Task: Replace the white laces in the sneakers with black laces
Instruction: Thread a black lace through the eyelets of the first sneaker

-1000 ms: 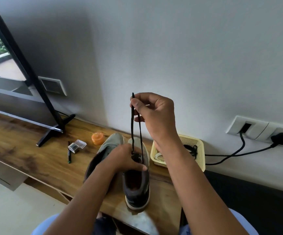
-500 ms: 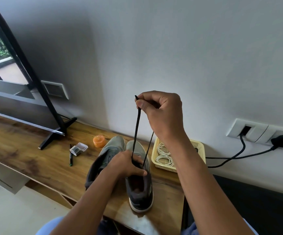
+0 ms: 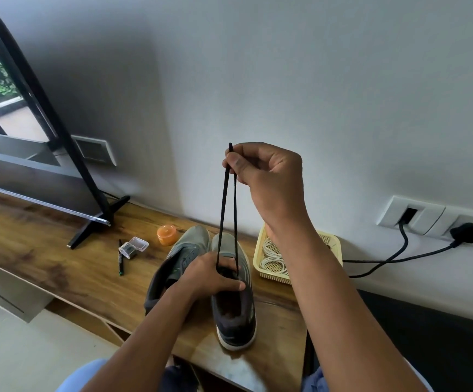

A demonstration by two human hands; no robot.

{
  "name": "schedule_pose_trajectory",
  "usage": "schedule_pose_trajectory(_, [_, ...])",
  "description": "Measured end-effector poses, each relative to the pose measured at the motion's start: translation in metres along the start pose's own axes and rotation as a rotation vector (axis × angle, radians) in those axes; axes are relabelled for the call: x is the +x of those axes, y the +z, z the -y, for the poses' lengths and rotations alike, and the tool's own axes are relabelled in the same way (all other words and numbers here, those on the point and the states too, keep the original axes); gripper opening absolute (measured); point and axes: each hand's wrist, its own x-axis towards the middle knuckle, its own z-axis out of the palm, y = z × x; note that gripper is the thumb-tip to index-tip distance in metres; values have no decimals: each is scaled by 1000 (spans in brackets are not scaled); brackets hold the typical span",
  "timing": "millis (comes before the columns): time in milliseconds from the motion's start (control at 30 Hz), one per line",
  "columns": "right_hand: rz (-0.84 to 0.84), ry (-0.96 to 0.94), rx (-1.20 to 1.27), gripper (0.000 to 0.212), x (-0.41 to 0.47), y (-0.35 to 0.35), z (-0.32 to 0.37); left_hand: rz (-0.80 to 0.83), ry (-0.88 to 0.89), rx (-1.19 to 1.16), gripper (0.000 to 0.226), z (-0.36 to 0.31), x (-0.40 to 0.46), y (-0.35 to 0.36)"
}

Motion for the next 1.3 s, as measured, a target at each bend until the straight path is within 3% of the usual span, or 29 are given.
schedule_pose_trajectory(167, [-49,72,169,9,-2,1,5,7,24,15,56,3,-2,0])
schedule_pose_trajectory(433, [-39,190,341,12,-6,3,11,-8,-3,3,60,1,-4,1])
schedule_pose_trajectory(733, [83,300,278,9,-9,1,2,-35,68,9,43,-15,-12,-12])
schedule_pose_trajectory(867, [115,303,281,7,-9,-1,3,-72,128,-105,12,-27,-18,-19])
schedule_pose_trajectory(1000, [137,272,303,7,-9,-6,6,-126,118,-130,13,-35,-24,-23])
schedule_pose_trajectory(1133, [173,252,138,9,-9,-18,5,-205,161,-54,8,-32,-34,-32])
schedule_pose_trajectory(1300, [333,396,-475,8,-8,-53,-23,-251,153,-5,19,-21,-39,-52])
